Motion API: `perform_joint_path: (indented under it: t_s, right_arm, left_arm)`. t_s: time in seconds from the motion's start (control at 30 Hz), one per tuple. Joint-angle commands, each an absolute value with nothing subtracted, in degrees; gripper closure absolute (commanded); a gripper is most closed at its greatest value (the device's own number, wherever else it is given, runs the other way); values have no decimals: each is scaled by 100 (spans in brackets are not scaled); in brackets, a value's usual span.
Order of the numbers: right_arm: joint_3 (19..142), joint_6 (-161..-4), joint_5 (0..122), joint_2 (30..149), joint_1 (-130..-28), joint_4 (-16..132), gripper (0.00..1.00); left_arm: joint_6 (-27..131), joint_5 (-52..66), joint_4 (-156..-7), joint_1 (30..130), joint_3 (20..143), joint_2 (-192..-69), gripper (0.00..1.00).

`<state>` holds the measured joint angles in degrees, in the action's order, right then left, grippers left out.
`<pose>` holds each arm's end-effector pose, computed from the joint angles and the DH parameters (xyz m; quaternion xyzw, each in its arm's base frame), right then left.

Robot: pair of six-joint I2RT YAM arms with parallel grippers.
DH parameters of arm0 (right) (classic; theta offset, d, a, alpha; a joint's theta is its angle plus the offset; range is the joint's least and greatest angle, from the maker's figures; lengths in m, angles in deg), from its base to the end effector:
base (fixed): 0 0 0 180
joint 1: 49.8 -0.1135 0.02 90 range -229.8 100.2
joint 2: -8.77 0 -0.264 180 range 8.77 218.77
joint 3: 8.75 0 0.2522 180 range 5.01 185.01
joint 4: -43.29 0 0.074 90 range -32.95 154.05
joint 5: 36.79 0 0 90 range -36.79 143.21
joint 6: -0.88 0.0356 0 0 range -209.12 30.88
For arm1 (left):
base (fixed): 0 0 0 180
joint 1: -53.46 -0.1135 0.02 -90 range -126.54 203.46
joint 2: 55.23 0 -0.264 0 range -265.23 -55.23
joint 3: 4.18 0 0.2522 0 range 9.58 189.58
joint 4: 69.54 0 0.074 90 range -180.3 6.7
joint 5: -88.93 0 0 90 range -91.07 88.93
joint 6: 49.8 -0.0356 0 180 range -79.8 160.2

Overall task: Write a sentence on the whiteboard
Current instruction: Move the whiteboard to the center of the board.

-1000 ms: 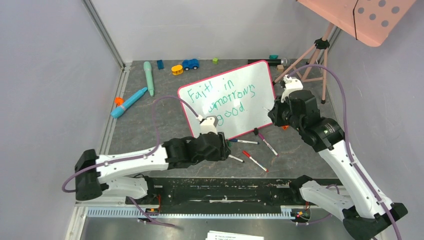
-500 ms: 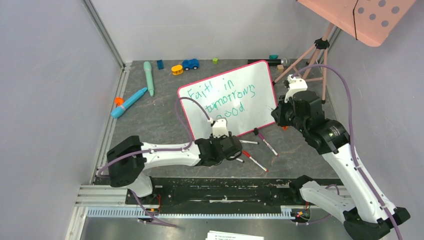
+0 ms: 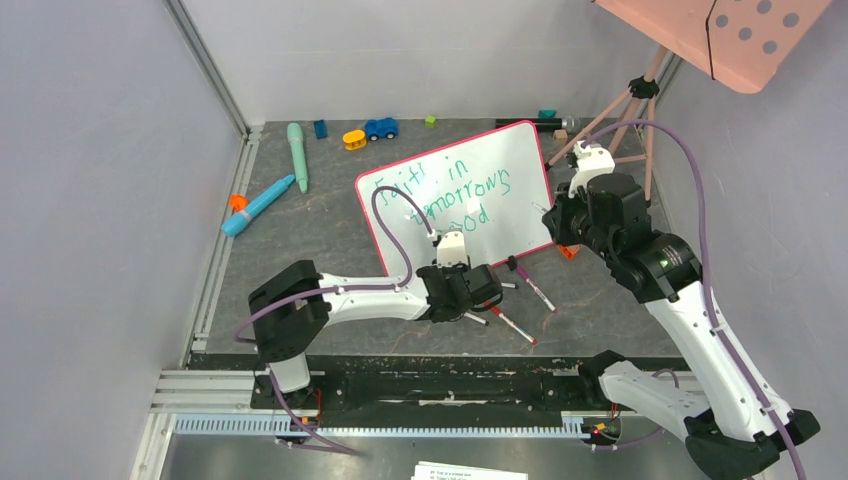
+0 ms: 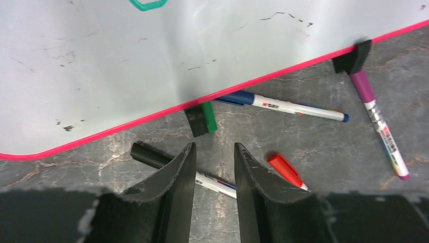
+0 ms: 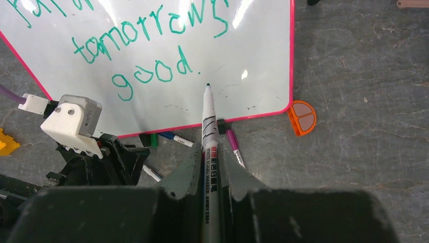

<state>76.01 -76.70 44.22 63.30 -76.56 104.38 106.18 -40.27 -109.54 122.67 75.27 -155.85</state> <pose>0.1618 0.0754 0.3995 -0.0699 0.8651 0.1007 0.4863 0.1463 -0.3219 0.1929 -0.0578 0.9144 -0.0930 0.3898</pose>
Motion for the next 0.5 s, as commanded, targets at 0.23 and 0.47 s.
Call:
perform_joint_path:
  t_s: [0.23, 0.47]
  right_arm:
    - [7809, -7765, 4356, 6403, -7631, 10293, 100]
    - [7865, -7763, 4354, 6433, -7640, 10310, 100]
  left_arm:
    - [11015, -4439, -11400, 12164, 7809, -15860, 59]
    - [10953, -4366, -11233, 11998, 7813, -15968, 61]
